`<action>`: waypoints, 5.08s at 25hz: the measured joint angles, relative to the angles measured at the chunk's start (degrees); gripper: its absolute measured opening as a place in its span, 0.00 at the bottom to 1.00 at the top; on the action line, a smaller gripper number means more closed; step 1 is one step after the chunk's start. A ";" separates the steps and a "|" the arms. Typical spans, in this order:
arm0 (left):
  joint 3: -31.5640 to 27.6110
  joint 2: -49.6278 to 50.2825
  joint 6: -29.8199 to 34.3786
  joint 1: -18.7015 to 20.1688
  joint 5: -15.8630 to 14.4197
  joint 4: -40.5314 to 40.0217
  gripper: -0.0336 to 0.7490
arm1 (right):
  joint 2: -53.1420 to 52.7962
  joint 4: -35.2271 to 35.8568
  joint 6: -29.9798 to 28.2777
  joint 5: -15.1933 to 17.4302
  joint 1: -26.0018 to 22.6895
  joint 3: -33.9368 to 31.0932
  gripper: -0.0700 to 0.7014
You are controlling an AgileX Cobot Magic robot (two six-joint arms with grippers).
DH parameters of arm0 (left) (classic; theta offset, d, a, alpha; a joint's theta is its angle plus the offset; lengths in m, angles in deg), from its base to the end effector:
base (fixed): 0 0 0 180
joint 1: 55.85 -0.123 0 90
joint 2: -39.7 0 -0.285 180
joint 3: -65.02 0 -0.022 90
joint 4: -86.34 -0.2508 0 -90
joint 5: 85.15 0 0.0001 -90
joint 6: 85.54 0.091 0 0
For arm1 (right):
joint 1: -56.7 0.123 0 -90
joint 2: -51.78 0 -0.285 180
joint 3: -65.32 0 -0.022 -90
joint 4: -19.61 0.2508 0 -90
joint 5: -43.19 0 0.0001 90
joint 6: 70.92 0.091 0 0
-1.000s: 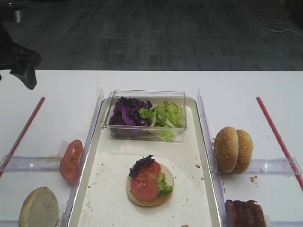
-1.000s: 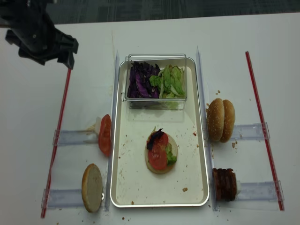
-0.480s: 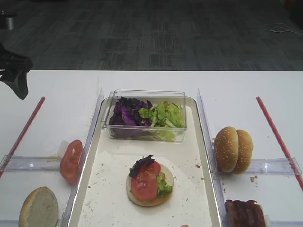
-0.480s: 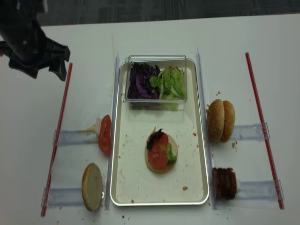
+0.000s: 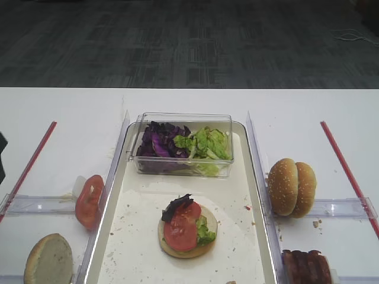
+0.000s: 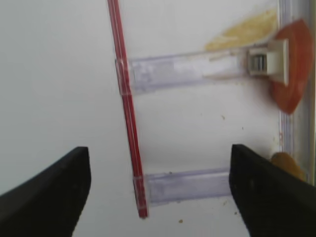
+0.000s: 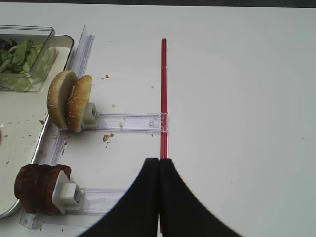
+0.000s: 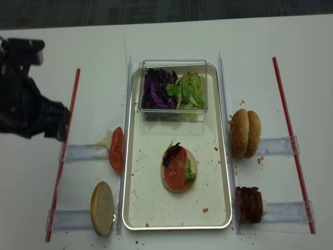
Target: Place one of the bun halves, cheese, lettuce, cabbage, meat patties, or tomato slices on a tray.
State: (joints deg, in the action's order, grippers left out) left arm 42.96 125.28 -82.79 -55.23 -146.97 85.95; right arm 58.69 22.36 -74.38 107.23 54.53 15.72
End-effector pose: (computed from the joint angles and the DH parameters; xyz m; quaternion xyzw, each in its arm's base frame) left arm 0.2402 -0.0021 0.2626 0.0306 0.9953 0.0048 0.0918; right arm -0.0075 0.0042 0.2678 -0.0113 0.8681 -0.0004 0.4963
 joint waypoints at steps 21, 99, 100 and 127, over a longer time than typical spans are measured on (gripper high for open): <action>-25.61 -48.09 -2.75 0.00 -2.82 0.39 0.76 | 0.00 0.00 0.00 0.00 0.00 0.00 0.50; -26.99 -78.74 -3.78 -0.09 -5.80 0.00 0.76 | 0.00 0.00 0.20 0.00 0.00 0.00 0.50; -26.99 -78.74 -3.78 -0.09 -5.80 0.00 0.76 | 0.00 0.00 0.20 0.00 0.00 0.00 0.50; -26.99 -78.74 -3.78 -0.09 -5.80 0.00 0.76 | 0.00 0.00 -0.02 0.00 0.00 0.00 0.50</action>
State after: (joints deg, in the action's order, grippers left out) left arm 15.97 46.54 -86.57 -55.32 -152.77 85.95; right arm 58.69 22.36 -74.41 107.23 54.53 15.72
